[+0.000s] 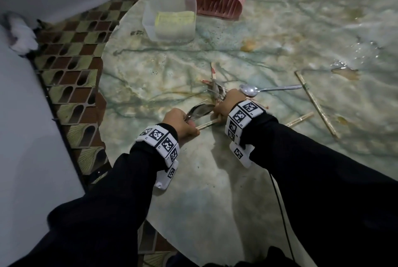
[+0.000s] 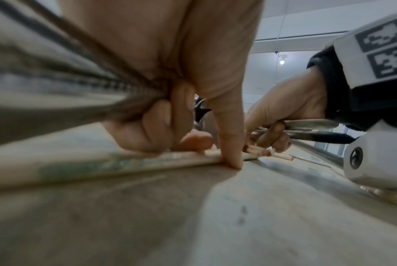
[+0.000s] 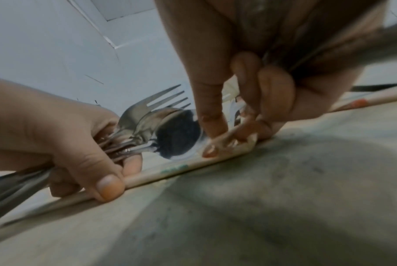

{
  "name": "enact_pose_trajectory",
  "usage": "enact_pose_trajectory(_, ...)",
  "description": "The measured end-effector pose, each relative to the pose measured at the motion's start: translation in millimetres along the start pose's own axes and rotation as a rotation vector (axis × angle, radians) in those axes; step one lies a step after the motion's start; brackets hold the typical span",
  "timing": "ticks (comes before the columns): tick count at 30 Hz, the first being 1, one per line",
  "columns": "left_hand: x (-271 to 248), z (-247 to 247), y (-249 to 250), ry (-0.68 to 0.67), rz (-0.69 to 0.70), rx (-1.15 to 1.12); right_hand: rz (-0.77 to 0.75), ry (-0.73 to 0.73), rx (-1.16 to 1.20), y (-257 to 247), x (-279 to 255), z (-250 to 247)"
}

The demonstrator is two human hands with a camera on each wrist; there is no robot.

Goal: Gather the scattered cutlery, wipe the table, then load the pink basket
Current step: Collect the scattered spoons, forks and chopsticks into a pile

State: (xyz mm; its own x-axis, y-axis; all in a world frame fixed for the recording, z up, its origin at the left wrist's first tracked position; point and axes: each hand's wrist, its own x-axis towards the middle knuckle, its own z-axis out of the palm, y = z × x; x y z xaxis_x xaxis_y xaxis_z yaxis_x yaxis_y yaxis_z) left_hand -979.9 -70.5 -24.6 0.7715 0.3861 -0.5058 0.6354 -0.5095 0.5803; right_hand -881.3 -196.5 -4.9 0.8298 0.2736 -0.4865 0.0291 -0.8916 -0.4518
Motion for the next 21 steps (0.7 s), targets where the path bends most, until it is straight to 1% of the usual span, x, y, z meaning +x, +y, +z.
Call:
enact_pose_trajectory(4, -2.4, 2.2, 0.2, 0.002, 0.031, 0.088, 0.024, -0.014, 0.031, 3.8, -4.7, -4.9)
enact_pose_trajectory(6, -5.2, 1.8, -0.5, -0.003, 0.064, 0.128, 0.027, -0.052, 0.046, 6.9, -6.9, -6.7)
enact_pose_trajectory(9, -8.6, -0.7, -1.7, -0.034, 0.077, 0.193, 0.016, -0.097, 0.178, 18.3, -5.7, -6.4)
enact_pose_trajectory(12, -10.5, -4.0, -2.2, -0.065, 0.088, 0.244, 0.002, -0.074, 0.353, 29.6, -21.0, -13.9)
enact_pose_trajectory(17, -15.6, -6.0, 0.6, -0.077, 0.120, 0.230, 0.028, -0.062, 0.587, 53.9, -48.1, -24.9)
enact_pose_trajectory(21, -22.1, -4.2, 7.2, -0.117, 0.188, 0.175, 0.040, -0.035, 0.692, 66.7, -62.3, -28.4)
